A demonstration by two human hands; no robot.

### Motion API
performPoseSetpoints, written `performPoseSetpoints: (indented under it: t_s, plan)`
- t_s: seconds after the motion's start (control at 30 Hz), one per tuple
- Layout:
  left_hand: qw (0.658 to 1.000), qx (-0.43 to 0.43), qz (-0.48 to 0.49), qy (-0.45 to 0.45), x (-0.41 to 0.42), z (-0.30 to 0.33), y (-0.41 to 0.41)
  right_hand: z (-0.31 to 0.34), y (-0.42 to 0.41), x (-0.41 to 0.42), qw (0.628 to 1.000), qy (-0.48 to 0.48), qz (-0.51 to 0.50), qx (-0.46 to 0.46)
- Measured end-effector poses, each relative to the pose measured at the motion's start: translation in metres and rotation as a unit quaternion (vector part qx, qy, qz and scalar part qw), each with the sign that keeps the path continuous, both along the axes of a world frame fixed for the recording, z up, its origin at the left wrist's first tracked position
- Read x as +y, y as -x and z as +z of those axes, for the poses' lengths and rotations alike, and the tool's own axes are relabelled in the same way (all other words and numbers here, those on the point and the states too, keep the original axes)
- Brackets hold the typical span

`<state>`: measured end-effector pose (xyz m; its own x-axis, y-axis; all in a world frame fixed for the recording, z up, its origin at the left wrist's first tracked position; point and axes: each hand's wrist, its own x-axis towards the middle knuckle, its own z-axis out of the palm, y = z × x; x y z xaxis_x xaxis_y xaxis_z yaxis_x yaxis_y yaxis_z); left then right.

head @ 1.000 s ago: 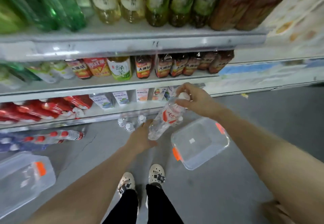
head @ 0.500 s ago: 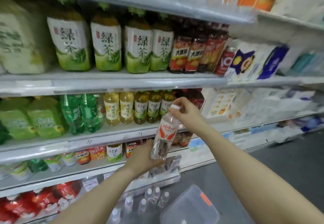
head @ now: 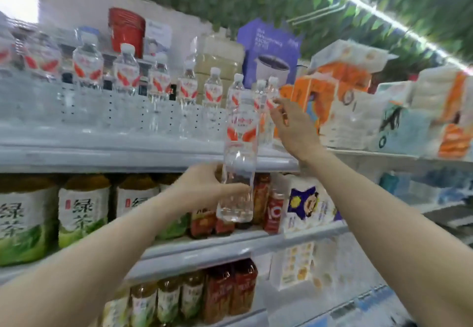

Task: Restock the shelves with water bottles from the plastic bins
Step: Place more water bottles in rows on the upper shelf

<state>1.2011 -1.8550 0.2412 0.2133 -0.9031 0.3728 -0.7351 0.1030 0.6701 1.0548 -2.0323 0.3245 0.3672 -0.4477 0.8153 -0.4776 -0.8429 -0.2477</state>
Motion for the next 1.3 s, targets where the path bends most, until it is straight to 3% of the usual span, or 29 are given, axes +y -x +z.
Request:
performPoseSetpoints:
  t_s: [0.23,0.6,1.3]
  plan:
    - [0.996,0.029,0.072,0.047,-0.112,0.094,-0.020,0.081,-0.008,-0.116,0.999,-0.010,-0.047,0.023]
    - [0.988,0.004,0.154,0.010,-0.240,0.086,-0.050,0.097,-0.066,-0.222,0.998,-0.006,0.002,0.057]
    - [0.978,-0.026,0.208,-0.007,-0.262,0.071,-0.048,0.080,-0.079,-0.243,0.998,0.016,0.068,-0.007]
